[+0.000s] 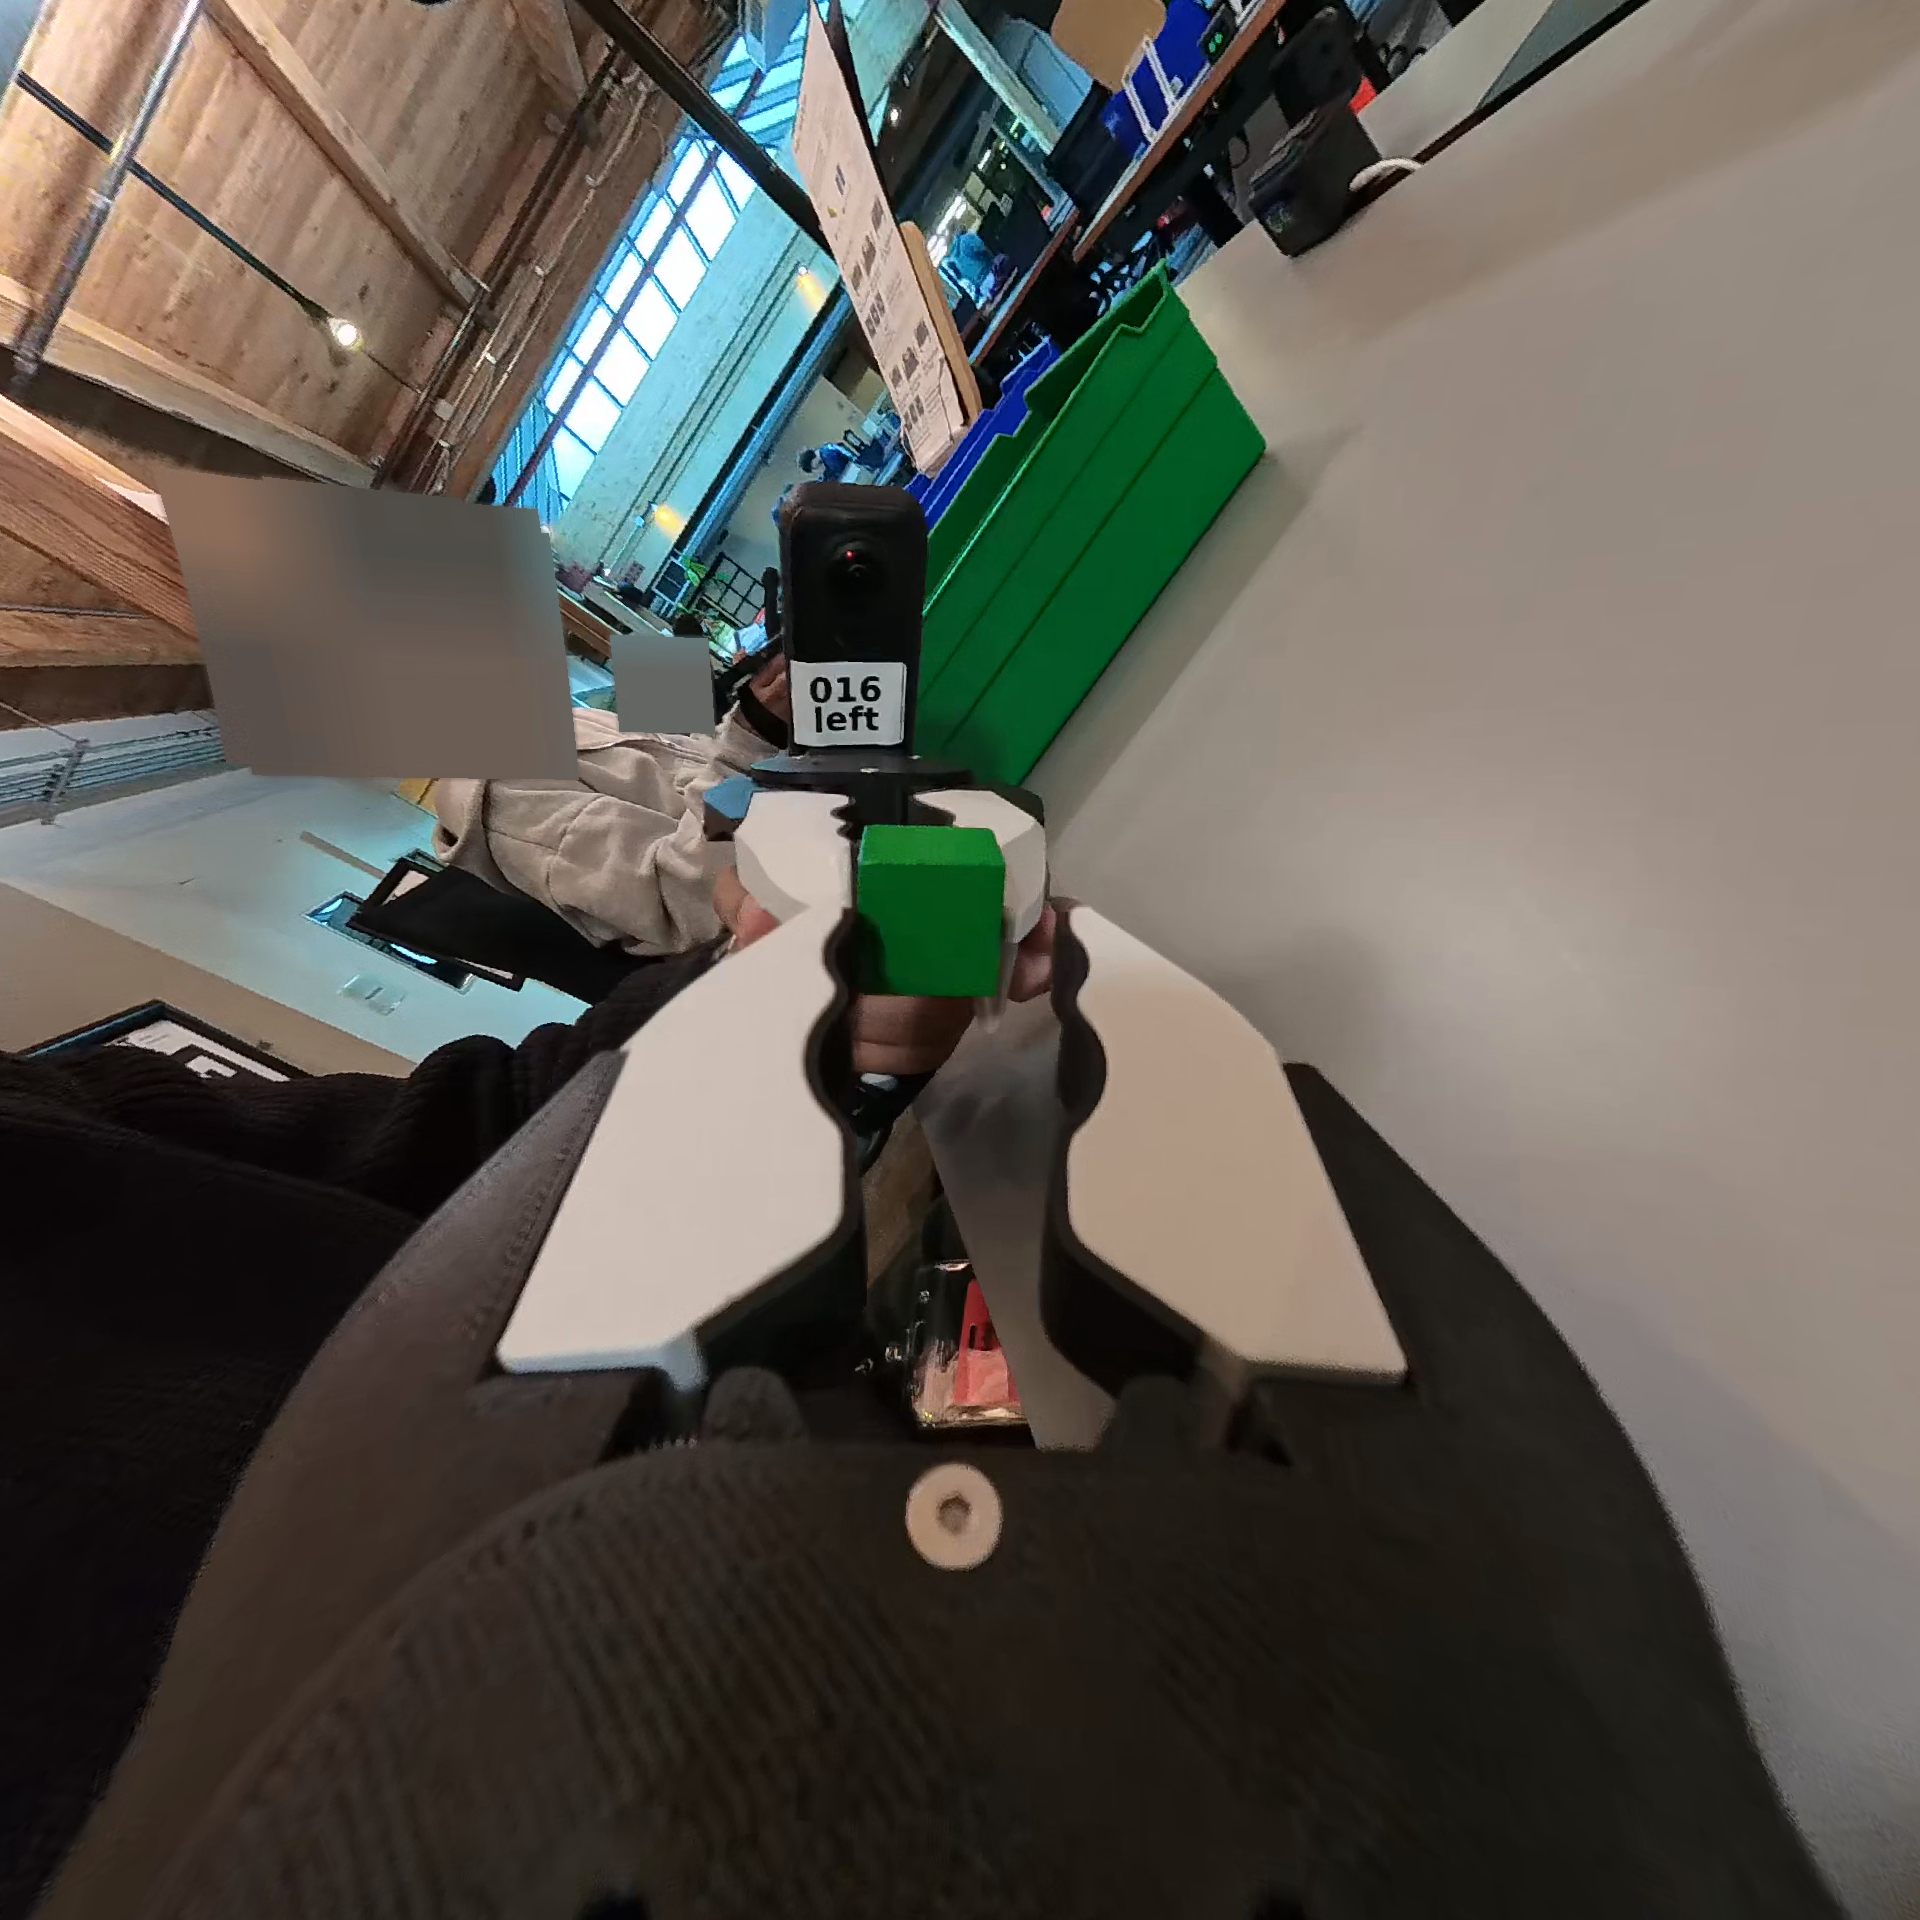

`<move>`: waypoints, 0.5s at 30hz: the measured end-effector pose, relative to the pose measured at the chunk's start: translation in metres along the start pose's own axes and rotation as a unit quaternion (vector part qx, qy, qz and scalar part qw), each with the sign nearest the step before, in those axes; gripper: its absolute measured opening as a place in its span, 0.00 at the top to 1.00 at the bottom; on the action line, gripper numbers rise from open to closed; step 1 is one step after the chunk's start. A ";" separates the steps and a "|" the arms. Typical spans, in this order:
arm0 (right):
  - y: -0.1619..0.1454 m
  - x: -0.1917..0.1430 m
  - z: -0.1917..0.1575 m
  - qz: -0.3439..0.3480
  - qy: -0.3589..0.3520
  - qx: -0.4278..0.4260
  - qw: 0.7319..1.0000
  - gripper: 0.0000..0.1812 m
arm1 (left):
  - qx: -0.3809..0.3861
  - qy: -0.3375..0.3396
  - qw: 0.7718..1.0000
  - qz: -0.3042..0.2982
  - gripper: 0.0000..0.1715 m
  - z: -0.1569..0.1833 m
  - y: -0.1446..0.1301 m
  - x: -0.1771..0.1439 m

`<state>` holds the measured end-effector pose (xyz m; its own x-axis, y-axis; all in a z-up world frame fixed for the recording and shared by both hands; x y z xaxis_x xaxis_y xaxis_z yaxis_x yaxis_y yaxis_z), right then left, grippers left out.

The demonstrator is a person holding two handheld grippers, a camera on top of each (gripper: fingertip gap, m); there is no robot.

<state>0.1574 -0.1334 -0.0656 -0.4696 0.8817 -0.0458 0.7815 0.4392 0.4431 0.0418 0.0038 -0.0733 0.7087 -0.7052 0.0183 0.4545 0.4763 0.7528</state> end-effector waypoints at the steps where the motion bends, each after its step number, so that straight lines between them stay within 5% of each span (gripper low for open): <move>1: 0.000 0.000 0.000 -0.002 0.002 0.002 1.000 0.83 | 0.003 0.006 1.000 -0.004 0.84 -0.001 -0.001 0.000; 12: 0.001 0.000 0.001 -0.023 0.004 -0.009 1.000 0.86 | 0.008 0.009 1.000 -0.006 0.84 -0.002 -0.003 0.001; 15: 0.001 0.000 -0.001 -0.024 0.004 -0.015 1.000 0.86 | 0.012 0.023 1.000 -0.006 0.74 -0.002 -0.002 0.001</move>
<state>0.1576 -0.1332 -0.0639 -0.5096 0.8583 -0.0599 0.7454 0.4751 0.4676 0.0425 0.0029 -0.0763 0.7281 -0.6852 -0.0203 0.4495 0.4548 0.7688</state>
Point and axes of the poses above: each gripper's, where its closed fingertips meet, x out along the fingers, y out of its top, z = x × y across the jaws, the point moved 9 cm from there along -x, back along the fingers, and after that the axes turned 13 degrees about x, right-handed, at the moved point
